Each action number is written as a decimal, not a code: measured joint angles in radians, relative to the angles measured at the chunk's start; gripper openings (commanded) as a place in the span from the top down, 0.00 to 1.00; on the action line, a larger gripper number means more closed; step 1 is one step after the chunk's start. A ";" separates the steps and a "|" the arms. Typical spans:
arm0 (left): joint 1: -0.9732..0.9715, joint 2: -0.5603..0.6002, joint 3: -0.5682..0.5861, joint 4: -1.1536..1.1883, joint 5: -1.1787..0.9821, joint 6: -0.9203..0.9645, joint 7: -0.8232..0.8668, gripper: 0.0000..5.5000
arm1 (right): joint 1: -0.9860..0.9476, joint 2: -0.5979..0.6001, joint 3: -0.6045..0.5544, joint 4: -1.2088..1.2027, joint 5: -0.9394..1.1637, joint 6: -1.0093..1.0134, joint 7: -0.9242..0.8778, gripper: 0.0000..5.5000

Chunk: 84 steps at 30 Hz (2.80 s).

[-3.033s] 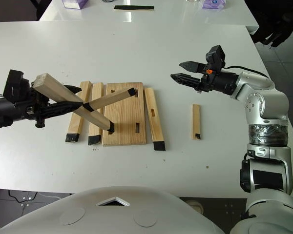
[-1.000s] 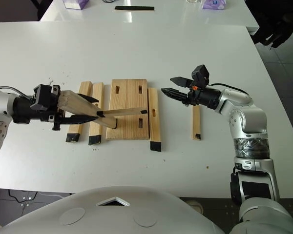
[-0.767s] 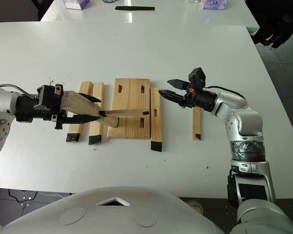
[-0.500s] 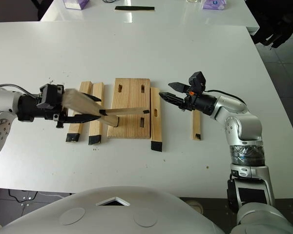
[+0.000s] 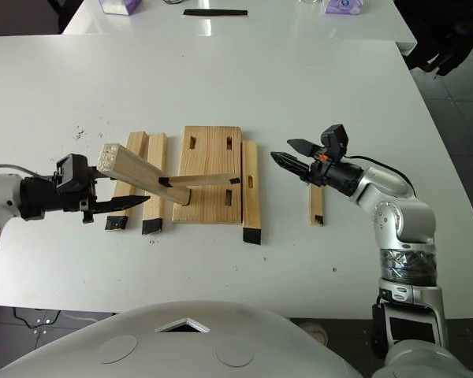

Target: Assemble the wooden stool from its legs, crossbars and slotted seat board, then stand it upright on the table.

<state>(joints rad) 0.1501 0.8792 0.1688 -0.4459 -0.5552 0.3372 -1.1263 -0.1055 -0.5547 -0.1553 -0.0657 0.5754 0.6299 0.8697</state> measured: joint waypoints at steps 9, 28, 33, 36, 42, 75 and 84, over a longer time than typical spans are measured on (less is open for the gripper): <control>0.182 -0.215 0.155 -0.078 0.071 0.086 0.441 0.53 | -0.007 -0.036 -0.042 -0.006 0.012 0.020 -0.029 0.36; 0.000 -0.448 -0.018 0.051 0.234 0.396 0.835 0.36 | 0.057 0.197 -0.049 -0.044 -0.009 -0.068 -0.298 0.36; -0.038 -0.416 -0.023 0.064 0.233 0.472 0.814 0.36 | 0.097 0.210 -0.078 -0.045 -0.009 -0.112 -0.318 0.36; -0.042 -0.409 -0.023 0.044 0.227 0.551 0.814 0.36 | 0.124 0.239 -0.078 -0.045 -0.009 -0.128 -0.334 0.36; -0.053 -0.398 -0.017 -0.026 0.201 0.724 0.819 0.36 | 0.175 0.275 -0.080 -0.078 -0.009 -0.162 -0.363 0.36; -0.505 -0.528 0.367 0.158 -0.213 0.421 0.759 0.63 | -0.383 0.181 0.035 0.162 -0.143 -0.214 -0.276 0.36; -0.591 -0.405 0.327 0.176 -0.407 0.371 0.408 0.63 | -0.742 0.150 0.074 0.161 0.100 0.077 0.015 0.36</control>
<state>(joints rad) -0.4407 0.4743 0.4959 -0.2695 -0.9622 0.7081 -0.7186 -0.8480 -0.4052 -0.0809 0.0953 0.6754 0.7066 0.8850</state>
